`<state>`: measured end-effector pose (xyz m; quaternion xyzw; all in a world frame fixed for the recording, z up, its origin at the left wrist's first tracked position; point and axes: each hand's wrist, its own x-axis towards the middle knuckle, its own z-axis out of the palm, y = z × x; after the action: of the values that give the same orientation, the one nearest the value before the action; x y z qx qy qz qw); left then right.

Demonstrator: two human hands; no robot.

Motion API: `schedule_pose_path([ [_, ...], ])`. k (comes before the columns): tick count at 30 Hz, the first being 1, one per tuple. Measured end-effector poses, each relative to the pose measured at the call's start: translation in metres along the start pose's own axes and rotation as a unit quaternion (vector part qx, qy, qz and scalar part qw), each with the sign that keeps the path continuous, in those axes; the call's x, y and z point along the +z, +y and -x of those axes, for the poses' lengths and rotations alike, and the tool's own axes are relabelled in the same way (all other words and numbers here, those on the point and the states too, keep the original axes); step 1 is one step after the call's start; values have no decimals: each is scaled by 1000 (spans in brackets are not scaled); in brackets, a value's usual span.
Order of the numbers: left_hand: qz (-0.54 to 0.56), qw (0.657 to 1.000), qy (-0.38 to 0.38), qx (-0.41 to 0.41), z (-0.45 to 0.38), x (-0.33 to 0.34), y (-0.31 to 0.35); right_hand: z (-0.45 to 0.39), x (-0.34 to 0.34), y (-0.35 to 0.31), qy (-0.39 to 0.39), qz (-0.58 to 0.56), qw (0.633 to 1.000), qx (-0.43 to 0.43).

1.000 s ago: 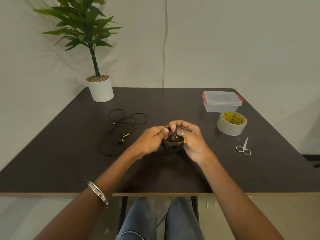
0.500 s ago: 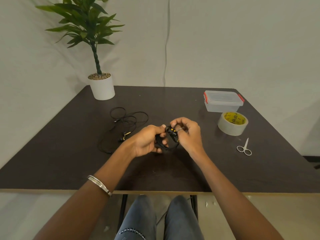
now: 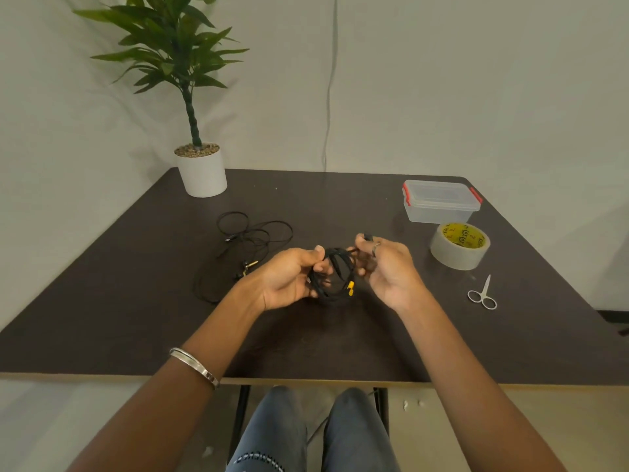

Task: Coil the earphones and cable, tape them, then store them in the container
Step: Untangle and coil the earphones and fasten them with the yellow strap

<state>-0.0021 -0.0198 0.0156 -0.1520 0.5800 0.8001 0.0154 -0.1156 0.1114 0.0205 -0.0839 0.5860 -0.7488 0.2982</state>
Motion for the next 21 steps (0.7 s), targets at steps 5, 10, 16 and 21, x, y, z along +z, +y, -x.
schedule_pose_path([
  [5, 83, 994, -68, 7, 0, -7, 8, 4, -7, -4, -10, 118, 986, -118],
  [10, 111, 990, -85, -20, -3, -6, 6, 13, -12, -16, -222, 134, 953, -154],
  [16, 29, 997, -69, -27, -7, 1, 11, 6, -26, -13, -228, 210, 942, -129],
  [21, -201, 977, 64, 15, -20, 4, 11, -2, -33, -12, -140, 246, 952, -118],
])
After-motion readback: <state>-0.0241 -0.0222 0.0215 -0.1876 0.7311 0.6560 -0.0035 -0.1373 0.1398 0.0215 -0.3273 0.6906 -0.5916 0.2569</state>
